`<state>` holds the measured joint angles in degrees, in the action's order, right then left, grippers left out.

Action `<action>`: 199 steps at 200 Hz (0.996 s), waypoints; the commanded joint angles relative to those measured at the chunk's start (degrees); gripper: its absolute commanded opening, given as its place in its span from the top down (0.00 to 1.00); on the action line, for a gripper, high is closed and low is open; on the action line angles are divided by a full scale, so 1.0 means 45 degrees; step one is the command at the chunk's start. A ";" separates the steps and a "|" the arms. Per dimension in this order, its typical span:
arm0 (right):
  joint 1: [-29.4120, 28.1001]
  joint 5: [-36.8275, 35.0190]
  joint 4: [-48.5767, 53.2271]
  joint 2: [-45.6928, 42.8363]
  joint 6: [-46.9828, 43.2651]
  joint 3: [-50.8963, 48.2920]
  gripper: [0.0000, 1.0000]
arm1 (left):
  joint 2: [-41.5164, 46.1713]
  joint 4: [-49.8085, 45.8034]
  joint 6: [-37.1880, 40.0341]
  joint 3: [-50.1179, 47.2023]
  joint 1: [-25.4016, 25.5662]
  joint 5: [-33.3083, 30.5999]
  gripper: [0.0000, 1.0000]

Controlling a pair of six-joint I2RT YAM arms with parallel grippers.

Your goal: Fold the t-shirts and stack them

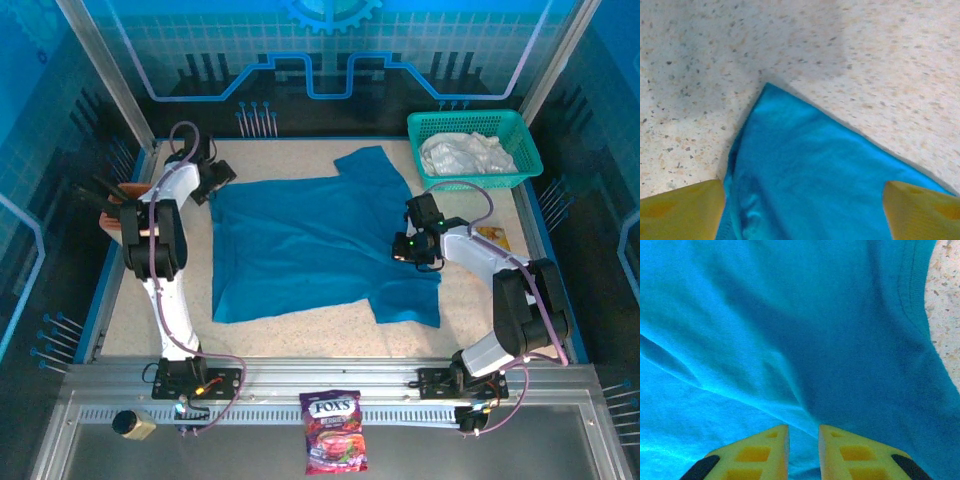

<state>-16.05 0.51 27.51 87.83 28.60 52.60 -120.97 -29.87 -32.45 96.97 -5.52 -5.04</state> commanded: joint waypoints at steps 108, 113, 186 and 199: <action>0.0006 0.0276 -0.0057 -0.0260 0.0090 0.0035 0.77 | 0.4238 -0.1276 -0.0305 -0.5706 0.3345 -0.0604 1.00; 0.0007 0.0297 -0.0076 -0.0275 0.0090 0.0012 0.77 | 0.4275 -0.1258 -0.0366 -0.5852 0.3336 -0.0740 1.00; 0.0242 0.0356 -0.0283 -0.0747 0.0109 -0.0419 0.77 | 0.3762 -0.1495 -0.0772 -0.6409 0.3327 -0.1993 1.00; 0.0333 0.0394 -0.0273 -0.0835 0.0090 -0.0753 0.77 | 0.3755 -0.1675 -0.0794 -0.6448 0.3297 -0.2422 1.00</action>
<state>-15.94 1.17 26.87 85.89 28.97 51.35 -103.94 -35.70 -34.63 69.06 9.54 -11.40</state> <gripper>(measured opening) 0.234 0.054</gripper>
